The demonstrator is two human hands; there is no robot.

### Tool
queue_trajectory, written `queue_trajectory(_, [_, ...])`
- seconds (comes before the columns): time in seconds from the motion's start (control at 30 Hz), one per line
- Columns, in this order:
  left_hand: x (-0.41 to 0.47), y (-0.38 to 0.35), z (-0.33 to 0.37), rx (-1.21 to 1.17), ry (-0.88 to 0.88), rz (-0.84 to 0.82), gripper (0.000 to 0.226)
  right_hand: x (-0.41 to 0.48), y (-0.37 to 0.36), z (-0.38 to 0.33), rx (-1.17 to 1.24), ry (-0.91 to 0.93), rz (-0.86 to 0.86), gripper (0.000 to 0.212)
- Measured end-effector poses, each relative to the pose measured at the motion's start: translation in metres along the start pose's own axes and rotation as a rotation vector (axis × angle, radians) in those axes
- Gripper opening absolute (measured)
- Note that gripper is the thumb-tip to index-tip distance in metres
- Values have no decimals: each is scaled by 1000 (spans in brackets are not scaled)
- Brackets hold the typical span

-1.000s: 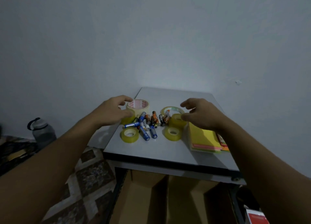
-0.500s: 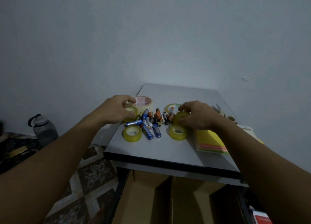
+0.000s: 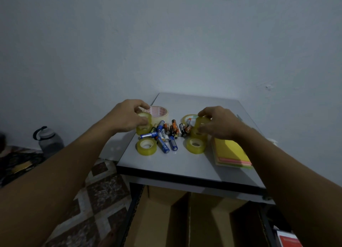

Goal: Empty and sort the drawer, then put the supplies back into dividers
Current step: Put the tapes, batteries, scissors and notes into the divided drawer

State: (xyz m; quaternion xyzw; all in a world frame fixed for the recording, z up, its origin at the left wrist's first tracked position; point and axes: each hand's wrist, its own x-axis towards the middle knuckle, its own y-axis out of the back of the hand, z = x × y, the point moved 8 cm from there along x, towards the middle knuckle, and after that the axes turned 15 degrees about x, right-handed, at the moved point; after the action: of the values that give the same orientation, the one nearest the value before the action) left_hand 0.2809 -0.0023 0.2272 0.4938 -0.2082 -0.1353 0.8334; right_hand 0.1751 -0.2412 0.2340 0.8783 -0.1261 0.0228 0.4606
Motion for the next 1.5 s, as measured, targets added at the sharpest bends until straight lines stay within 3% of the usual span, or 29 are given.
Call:
queue_trajectory(0.23, [-25,27,20,-21,-29,45,45,-25,22,-18,49,49,59,53])
queue_trajectory(0.5, [-102,33,68,-73,-178,52,36,-111,37,-26,157,75,97,51])
queue_trajectory(0.97, [-213,-82,108,-201,-200,-225,39,-257,-15,47,311,-83,-31,47])
queue_trajectory(1.37, [-210,-164,120,-88,-275,-251,28,-237,-63,105,263,-148,-94,30])
queue_trajectory(1.5, [-196,-185,121,-3,-287,-283,30,-215,-75,126,142,-150,-111,39])
